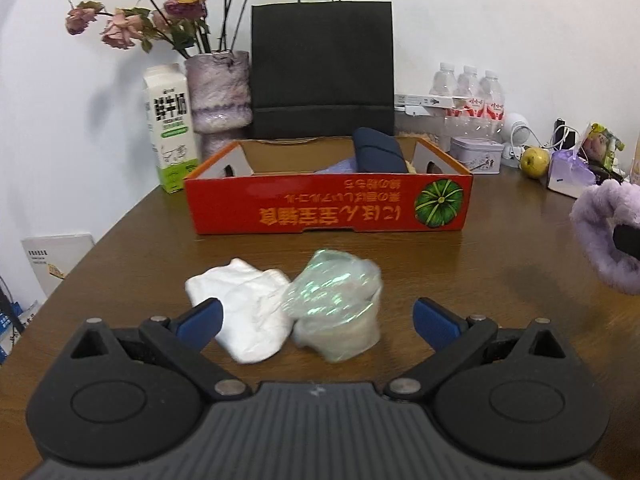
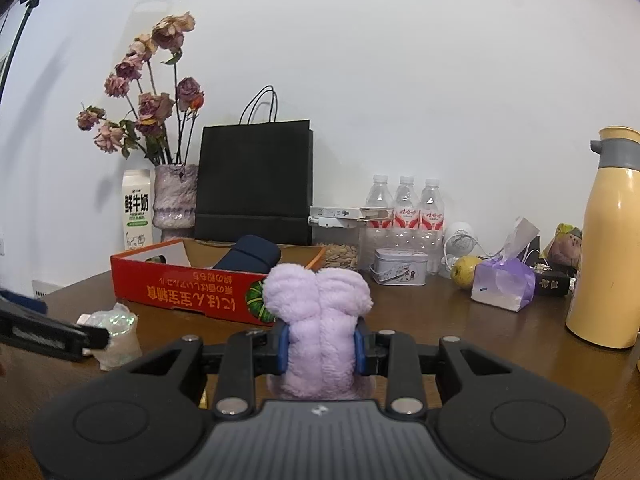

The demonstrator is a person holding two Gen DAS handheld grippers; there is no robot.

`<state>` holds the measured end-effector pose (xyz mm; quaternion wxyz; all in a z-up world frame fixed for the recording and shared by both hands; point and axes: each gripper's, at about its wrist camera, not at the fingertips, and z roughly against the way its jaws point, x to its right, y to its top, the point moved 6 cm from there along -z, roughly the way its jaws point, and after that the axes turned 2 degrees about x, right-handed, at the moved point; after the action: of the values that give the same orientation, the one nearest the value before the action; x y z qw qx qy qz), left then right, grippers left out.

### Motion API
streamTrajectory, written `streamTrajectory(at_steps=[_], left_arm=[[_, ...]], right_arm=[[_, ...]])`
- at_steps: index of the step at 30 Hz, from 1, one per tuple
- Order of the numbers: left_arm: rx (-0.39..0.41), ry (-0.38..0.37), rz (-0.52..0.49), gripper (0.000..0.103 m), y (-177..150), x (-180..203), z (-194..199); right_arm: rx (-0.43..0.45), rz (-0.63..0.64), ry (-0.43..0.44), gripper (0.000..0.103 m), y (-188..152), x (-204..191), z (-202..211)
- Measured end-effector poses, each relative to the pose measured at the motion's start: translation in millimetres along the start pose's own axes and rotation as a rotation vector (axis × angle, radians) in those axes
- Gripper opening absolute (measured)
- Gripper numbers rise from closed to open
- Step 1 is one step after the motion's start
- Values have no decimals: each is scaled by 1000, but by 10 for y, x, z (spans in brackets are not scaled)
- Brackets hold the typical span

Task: Organize objects
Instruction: 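Grasp the clear plastic bag with the left tool while the right tool grasps the lilac slippers, then carry the clear bag to the red box with the left tool while the right tool carries the slippers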

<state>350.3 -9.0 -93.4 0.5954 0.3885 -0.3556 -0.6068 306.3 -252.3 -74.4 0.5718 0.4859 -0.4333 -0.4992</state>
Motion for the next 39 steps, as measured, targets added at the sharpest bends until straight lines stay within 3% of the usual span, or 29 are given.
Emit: streamTrajectory(at_steps=[5, 8, 9, 12, 23, 32, 39], left_arm=[[43, 68, -27, 100, 118, 102, -167], [30, 47, -40, 59, 118, 150, -239], [15, 26, -40, 37, 105, 160, -249], [31, 2, -29, 27, 98, 132, -167], [138, 0, -30, 22, 79, 54, 257], [210, 142, 65, 23, 74, -336, 529], [200, 164, 60, 23, 14, -396, 599]], right_arm=[[-4, 3, 8, 28, 1, -10, -16], [-3, 10, 7, 28, 3, -22, -19], [-1, 9, 6, 28, 4, -22, -16], [-3, 8, 4, 28, 2, -17, -23], [1, 2, 5, 28, 12, -13, -17], [6, 4, 13, 28, 24, -37, -11], [10, 10, 16, 28, 33, -42, -13]])
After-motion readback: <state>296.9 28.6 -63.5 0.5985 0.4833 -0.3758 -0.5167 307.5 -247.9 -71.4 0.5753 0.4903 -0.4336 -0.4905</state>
